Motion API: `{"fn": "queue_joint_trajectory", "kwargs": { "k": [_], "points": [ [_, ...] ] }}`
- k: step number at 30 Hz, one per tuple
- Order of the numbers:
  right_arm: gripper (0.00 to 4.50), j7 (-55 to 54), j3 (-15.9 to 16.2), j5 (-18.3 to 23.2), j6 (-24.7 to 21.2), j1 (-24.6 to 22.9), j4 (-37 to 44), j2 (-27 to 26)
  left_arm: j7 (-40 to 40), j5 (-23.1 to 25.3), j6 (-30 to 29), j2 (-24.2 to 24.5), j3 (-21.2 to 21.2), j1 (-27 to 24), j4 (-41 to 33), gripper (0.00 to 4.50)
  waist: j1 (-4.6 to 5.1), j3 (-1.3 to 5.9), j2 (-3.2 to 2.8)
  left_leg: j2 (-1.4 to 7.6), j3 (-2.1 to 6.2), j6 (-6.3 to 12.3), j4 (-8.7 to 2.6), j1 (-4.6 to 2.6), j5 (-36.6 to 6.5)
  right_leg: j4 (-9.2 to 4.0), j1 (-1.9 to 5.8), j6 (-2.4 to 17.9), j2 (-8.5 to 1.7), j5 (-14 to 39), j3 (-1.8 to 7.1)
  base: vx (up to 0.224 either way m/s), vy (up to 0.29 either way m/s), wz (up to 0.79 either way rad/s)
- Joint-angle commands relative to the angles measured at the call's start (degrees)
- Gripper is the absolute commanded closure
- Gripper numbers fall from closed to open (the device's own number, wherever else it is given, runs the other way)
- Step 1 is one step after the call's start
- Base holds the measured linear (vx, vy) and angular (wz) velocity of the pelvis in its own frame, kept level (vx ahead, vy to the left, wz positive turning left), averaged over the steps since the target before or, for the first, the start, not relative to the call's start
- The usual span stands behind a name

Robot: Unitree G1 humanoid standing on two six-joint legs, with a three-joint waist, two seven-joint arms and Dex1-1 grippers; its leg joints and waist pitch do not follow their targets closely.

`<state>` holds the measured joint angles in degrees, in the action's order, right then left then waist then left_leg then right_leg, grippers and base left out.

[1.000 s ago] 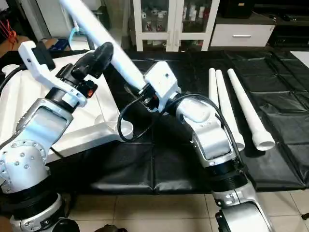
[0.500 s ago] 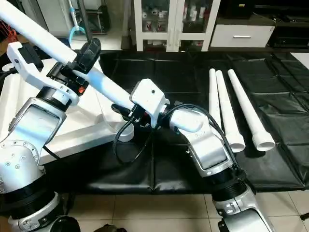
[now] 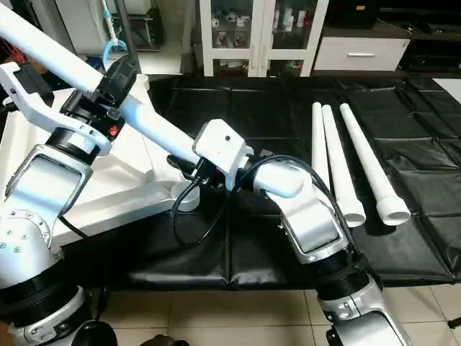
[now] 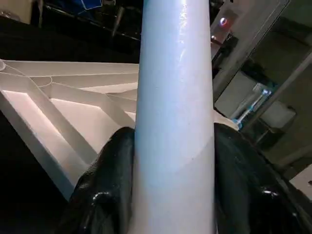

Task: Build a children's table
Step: Pick table leg

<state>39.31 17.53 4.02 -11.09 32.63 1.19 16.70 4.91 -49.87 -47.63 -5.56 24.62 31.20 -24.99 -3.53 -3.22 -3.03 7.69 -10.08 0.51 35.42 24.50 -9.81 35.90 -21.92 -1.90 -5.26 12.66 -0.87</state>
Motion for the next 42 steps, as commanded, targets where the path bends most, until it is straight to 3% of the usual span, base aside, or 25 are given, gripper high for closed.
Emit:
{"fn": "queue_joint_trajectory", "kwargs": {
  "k": [1,7,12,21,22,23,32,36,42],
  "points": [
    [2.61,-0.47,-0.46,-0.17,0.17,0.69,0.38,-0.01,1.19,-0.84,0.06,0.33,-0.41,0.18,0.17,1.64,-0.01,3.93,0.46,4.33,2.16,0.06,-4.76,-2.36,-13.07,-3.79,1.58,12.36,-2.41,0.74,1.23,0.0,0.0,0.0],
    [2.61,-0.67,-0.76,-0.6,0.43,0.66,0.17,-0.16,2.25,-1.7,0.59,0.57,-0.62,-0.27,-0.07,2.12,0.0,3.88,0.67,4.3,2.11,0.28,-4.68,-2.33,-12.74,-3.81,1.61,12.43,-2.44,0.53,1.24,0.0,0.0,0.0],
    [2.61,-0.77,-0.77,-0.85,0.53,0.56,0.28,-0.23,3.06,-1.97,1.17,0.6,-0.41,-0.48,-0.52,2.52,-0.02,3.83,0.49,4.32,2.17,-0.05,-4.77,-2.4,-13.36,-3.8,1.56,12.29,-2.39,1.14,1.22,0.0,0.0,0.0],
    [2.61,-1.73,-1.15,-1.14,0.39,0.52,-0.2,-0.7,4.53,-3.18,2.33,0.59,-0.76,-0.89,-1.35,2.73,-0.04,3.84,0.34,4.3,2.24,-0.71,-4.8,-2.43,-13.59,-3.73,1.59,11.99,-2.36,-0.04,1.2,0.0,0.0,0.0],
    [2.06,-1.74,-1.15,-1.15,0.39,0.52,-0.21,-0.7,4.53,-3.18,2.33,0.59,-0.76,-0.89,-1.35,2.73,-0.03,3.84,0.33,4.31,2.25,-0.73,-4.81,-2.42,-13.55,-3.7,1.58,12.0,-2.35,-0.05,1.2,0.0,0.0,0.0],
    [1.92,-2.3,-1.4,-1.23,0.21,0.74,-0.55,-0.96,4.17,-3.25,2.4,0.69,-1.01,-1.03,-1.46,2.73,-0.01,3.84,0.39,4.3,2.23,-0.72,-4.82,-2.43,-13.59,-3.71,1.57,12.04,-2.37,0.09,1.2,0.0,0.0,0.0],
    [1.08,-2.69,-2.0,-1.26,0.54,1.6,-0.64,-1.16,2.9,0.67,6.07,1.81,-3.5,-1.8,-2.14,2.73,0.04,3.84,0.56,4.34,2.2,-1.03,-4.86,-2.4,-13.91,-3.85,1.59,11.15,-2.39,1.21,1.28,0.0,0.0,0.0],
    [0.89,-3.77,-1.75,-0.86,0.72,1.36,0.92,-2.46,0.07,7.72,11.91,4.34,-6.53,-1.65,-2.66,2.73,0.21,3.78,0.37,4.45,2.34,-1.37,-5.05,-2.42,-14.68,-4.05,1.42,10.09,-2.37,2.57,1.27,0.0,0.0,0.0],
    [0.36,-3.22,-0.82,0.63,-0.44,-1.16,5.12,-3.15,-0.75,10.09,19.93,3.51,-5.17,0.01,-1.95,2.73,0.15,3.93,0.17,4.53,2.41,-2.48,-5.12,-2.59,-14.69,-3.73,1.43,9.7,-2.29,-0.65,1.23,0.0,0.0,0.0]
  ]
}}
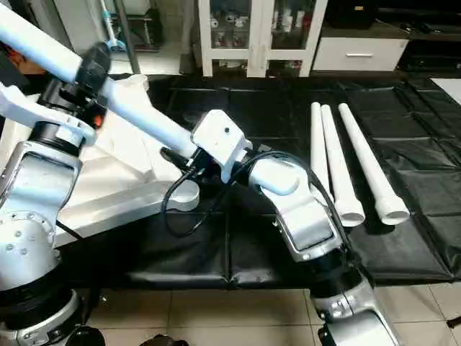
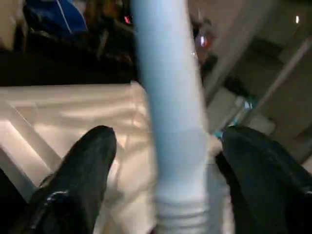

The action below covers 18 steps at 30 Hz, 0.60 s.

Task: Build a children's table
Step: Pick table leg

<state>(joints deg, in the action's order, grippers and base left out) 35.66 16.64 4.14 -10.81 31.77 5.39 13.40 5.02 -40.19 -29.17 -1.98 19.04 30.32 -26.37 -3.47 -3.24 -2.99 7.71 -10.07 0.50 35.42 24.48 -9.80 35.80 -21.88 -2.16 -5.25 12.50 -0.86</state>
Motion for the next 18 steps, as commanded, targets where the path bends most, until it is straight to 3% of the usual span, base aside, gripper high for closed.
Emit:
{"fn": "queue_joint_trajectory", "kwargs": {
  "k": [1,5,13,18],
  "points": [
    [0.27,0.5,0.03,0.57,-0.82,-0.69,1.24,0.32,-0.98,0.12,1.94,-0.2,0.75,1.08,-0.56,2.73,0.1,3.94,0.22,4.45,2.37,-2.51,-5.1,-2.53,-14.71,-3.64,1.42,10.04,-2.3,-0.58,1.22,0.0,0.0,0.0],
    [0.04,-0.7,-0.37,-0.57,-0.84,-2.54,3.05,1.03,-2.79,0.52,6.45,0.31,1.27,1.83,-0.29,2.73,0.12,3.83,0.25,4.4,2.31,-3.12,-5.2,-2.54,-16.3,-3.86,1.34,10.14,-2.4,1.84,1.3,0.0,0.0,0.0],
    [0.0,-1.01,1.98,-2.07,-1.87,-7.16,8.33,1.93,-3.71,-0.33,8.64,0.94,1.09,2.34,0.7,2.73,0.23,3.55,0.24,4.37,2.44,-4.19,-5.46,-2.56,-18.7,-4.11,1.04,8.76,-2.36,5.27,1.37,0.0,0.0,0.0],
    [0.0,-1.12,1.66,-2.58,-1.88,-7.82,8.51,2.76,-3.94,-0.66,9.26,1.41,1.17,2.46,1.36,2.73,0.33,3.42,0.21,4.31,2.53,-5.38,-5.57,-2.66,-20.8,-4.35,0.78,7.88,-2.36,7.67,1.49,0.0,0.0,0.0]
  ]
}}
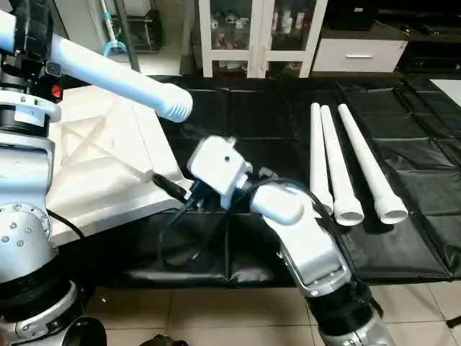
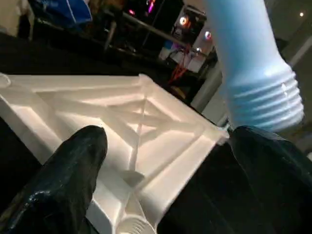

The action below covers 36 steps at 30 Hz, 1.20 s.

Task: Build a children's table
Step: Pick table leg

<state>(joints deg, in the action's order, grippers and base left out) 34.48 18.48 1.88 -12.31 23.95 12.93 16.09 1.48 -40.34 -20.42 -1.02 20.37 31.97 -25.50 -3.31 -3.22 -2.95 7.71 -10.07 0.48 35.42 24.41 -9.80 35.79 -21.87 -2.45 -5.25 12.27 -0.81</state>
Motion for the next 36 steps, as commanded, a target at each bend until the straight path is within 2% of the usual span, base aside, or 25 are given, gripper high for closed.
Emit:
{"fn": "queue_joint_trajectory", "kwargs": {
  "k": [1,12,19,22,26,29,32,34,36],
  "points": [
    [0.0,-0.01,-0.48,-0.21,-0.5,0.18,0.97,0.05,-0.47,-0.55,0.54,0.57,-0.18,0.81,0.58,2.73,0.14,3.44,0.03,4.3,2.56,-5.4,-5.54,-2.58,-20.71,-4.31,0.77,8.14,-2.38,7.76,1.44,0.0,0.0,0.0],
    [0.0,-0.73,-3.52,1.6,-1.23,2.2,1.95,0.02,-1.26,-1.39,1.11,1.79,-0.8,0.33,1.54,2.73,0.17,3.55,0.09,4.27,2.49,-5.31,-5.54,-2.63,-20.12,-4.17,0.77,8.48,-2.27,6.09,1.41,0.0,0.0,0.0],
    [0.0,-1.91,-3.99,0.86,-1.01,3.49,0.79,-0.69,-0.79,-1.11,0.69,2.09,-1.27,0.15,1.74,2.73,0.2,3.5,0.15,4.28,2.42,-5.39,-5.57,-2.65,-19.87,-4.17,0.72,8.48,-2.27,6.04,1.4,0.0,0.0,0.0],
    [0.0,-2.56,-4.28,0.22,-0.67,3.58,0.2,-0.59,-0.68,-2.71,1.2,1.37,-0.89,0.52,1.52,2.73,0.15,3.5,0.24,4.29,2.43,-5.5,-5.57,-2.62,-19.62,-4.13,0.75,8.57,-2.31,5.82,1.42,0.0,0.0,0.0],
    [0.0,-6.51,-6.97,-0.83,-0.78,4.5,-2.07,-1.26,-3.76,-5.14,1.0,1.99,-1.44,-0.28,0.91,2.73,0.18,3.46,0.19,4.14,2.31,-6.04,-5.64,-2.68,-20.03,-4.24,0.54,8.73,-2.24,7.04,1.42,0.0,0.0,0.0],
    [0.0,-8.33,-10.59,0.83,-1.91,5.79,-3.47,-1.67,-6.61,-7.07,0.13,3.06,-1.84,-1.04,0.54,2.73,0.27,3.43,0.13,4.11,2.34,-6.26,-5.68,-2.69,-20.61,-4.16,0.51,8.48,-2.13,7.41,1.41,0.0,0.0,0.0],
    [0.0,-8.19,-12.58,1.96,-2.45,6.12,-4.58,-0.88,-7.99,-7.26,-0.22,3.89,-2.17,-1.35,0.52,2.73,0.3,3.43,-0.03,4.16,2.33,-6.43,-5.73,-2.83,-20.5,-4.18,0.51,7.87,-2.08,6.66,1.4,0.0,0.0,0.0],
    [0.0,-7.19,-14.38,3.17,-2.68,5.51,-6.11,0.83,-9.43,-8.6,-0.67,4.47,-2.48,-1.43,0.34,2.73,0.32,3.43,-0.04,4.08,2.26,-6.58,-5.66,-2.87,-20.16,-4.14,0.59,8.06,-2.05,5.72,1.36,0.0,0.0,0.0],
    [0.0,-6.19,-14.88,3.76,-2.73,4.81,-6.5,1.88,-10.37,-9.92,-0.9,4.72,-2.67,-1.47,0.07,2.73,0.23,3.36,-0.08,4.08,2.21,-6.5,-5.68,-2.82,-19.76,-4.1,0.67,8.41,-1.98,4.85,1.35,0.0,0.0,0.0]
  ]
}}
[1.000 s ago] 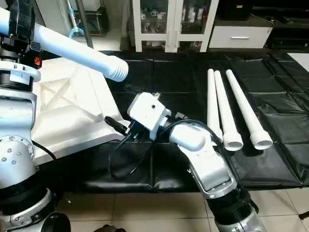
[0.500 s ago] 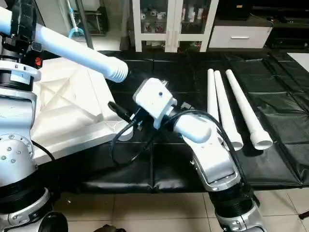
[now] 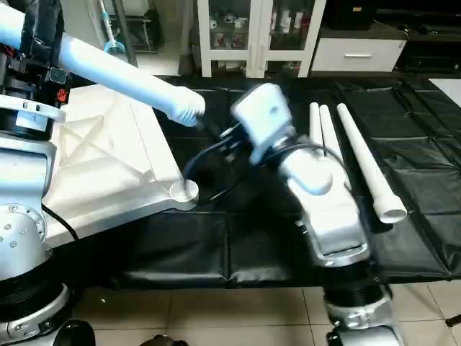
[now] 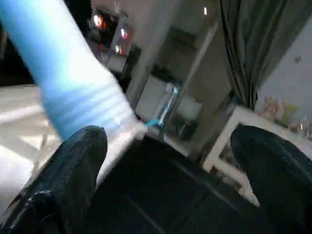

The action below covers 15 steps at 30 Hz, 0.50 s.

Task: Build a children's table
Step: Pick table leg

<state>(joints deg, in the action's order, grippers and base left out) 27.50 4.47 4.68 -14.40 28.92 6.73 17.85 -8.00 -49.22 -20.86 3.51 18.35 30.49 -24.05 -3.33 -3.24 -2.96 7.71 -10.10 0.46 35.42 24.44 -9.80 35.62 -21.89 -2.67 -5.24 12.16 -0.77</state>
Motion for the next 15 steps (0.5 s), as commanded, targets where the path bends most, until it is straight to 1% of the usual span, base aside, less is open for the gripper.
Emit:
{"fn": "queue_joint_trajectory", "kwargs": {
  "k": [1,3,5,6,9,10,11,12,13,14,15],
  "points": [
    [0.0,2.27,-1.04,2.06,-1.16,-0.75,0.34,0.62,-1.64,-1.71,-0.56,0.55,-0.96,-0.22,-1.76,2.73,0.37,3.32,0.01,4.05,2.26,-6.41,-5.69,-2.69,-19.65,-3.9,0.79,8.74,-1.99,4.8,1.29,0.0,0.0,0.0],
    [0.0,3.71,-1.3,3.31,-1.87,-1.2,1.04,0.91,-2.17,-2.15,-0.56,0.84,-1.24,-0.44,-2.03,2.73,0.39,3.36,0.1,4.11,2.22,-5.26,-5.59,-2.61,-19.11,-3.98,1.0,9.11,-2.24,4.48,1.35,0.0,0.0,0.0],
    [0.0,5.91,-1.33,4.5,-2.1,-1.98,2.32,1.84,-2.78,-3.3,-0.46,0.78,-1.24,-0.6,-2.36,2.73,0.41,3.3,0.15,4.14,2.17,-4.68,-5.53,-2.62,-18.8,-3.97,0.98,9.66,-2.25,4.54,1.37,0.0,0.0,0.0],
    [0.0,6.47,-1.18,4.75,-2.16,-2.25,2.78,2.07,-2.91,-3.39,-0.54,0.84,-1.31,-0.73,-2.43,2.73,0.44,3.21,0.09,4.23,2.21,-4.59,-5.63,-2.64,-18.96,-4.03,0.94,9.84,-2.21,4.89,1.36,0.0,0.0,0.0],
    [0.0,8.79,-0.98,7.75,-3.42,-2.9,4.27,2.18,-3.45,-3.31,-1.05,1.35,-1.76,-1.16,-2.49,2.73,0.51,3.08,0.14,4.27,2.23,-4.32,-5.69,-2.72,-19.97,-4.16,0.9,9.9,-2.24,6.56,1.39,0.0,0.0,0.0],
    [0.0,10.32,-1.08,10.34,-4.79,-3.25,5.47,2.3,-4.0,-3.2,-1.61,2.05,-2.23,-1.44,-2.45,2.73,0.54,3.04,0.12,4.22,2.25,-4.14,-5.68,-2.74,-20.04,-4.2,0.92,9.93,-2.19,6.87,1.41,0.0,0.0,0.0],
    [0.0,12.87,-1.93,15.21,-7.91,-3.47,7.72,2.74,-5.57,-2.49,-2.6,3.8,-3.2,-1.93,-2.1,2.73,0.49,2.97,0.1,4.28,2.31,-3.97,-5.77,-2.72,-20.52,-4.26,0.89,9.67,-2.25,7.78,1.43,0.0,0.0,0.0],
    [0.0,13.99,-2.48,17.45,-9.48,-3.45,8.72,2.99,-6.42,-1.98,-3.02,4.71,-3.68,-2.14,-1.86,2.73,0.41,3.02,0.07,4.28,2.39,-3.66,-5.76,-2.8,-20.6,-4.25,0.86,9.18,-2.28,8.65,1.45,0.0,0.0,0.0],
    [0.0,15.1,-3.34,20.05,-11.35,-3.14,9.6,3.27,-7.6,-1.16,-3.64,6.02,-4.3,-2.34,-1.36,2.73,0.5,2.97,0.21,4.28,2.37,-3.57,-5.83,-2.84,-20.68,-4.35,0.77,9.02,-2.15,9.03,1.44,0.0,0.0,0.0],
    [0.0,16.04,-4.17,22.1,-12.95,-2.69,10.02,3.56,-8.66,-0.42,-4.24,7.37,-4.93,-2.47,-0.81,2.73,0.42,3.0,-0.05,4.37,2.45,-3.99,-5.89,-2.97,-20.74,-4.25,0.57,8.76,-2.15,9.62,1.4,0.0,0.0,0.0],
    [0.0,16.49,-5.12,23.21,-13.88,-1.69,9.41,3.79,-10.2,0.13,-5.29,9.12,-5.73,-2.43,-0.07,2.73,0.39,2.96,-0.1,4.23,2.44,-4.53,-5.9,-3.1,-21.39,-4.33,0.36,8.58,-2.08,10.73,1.39,0.0,0.0,0.0]
  ]
}}
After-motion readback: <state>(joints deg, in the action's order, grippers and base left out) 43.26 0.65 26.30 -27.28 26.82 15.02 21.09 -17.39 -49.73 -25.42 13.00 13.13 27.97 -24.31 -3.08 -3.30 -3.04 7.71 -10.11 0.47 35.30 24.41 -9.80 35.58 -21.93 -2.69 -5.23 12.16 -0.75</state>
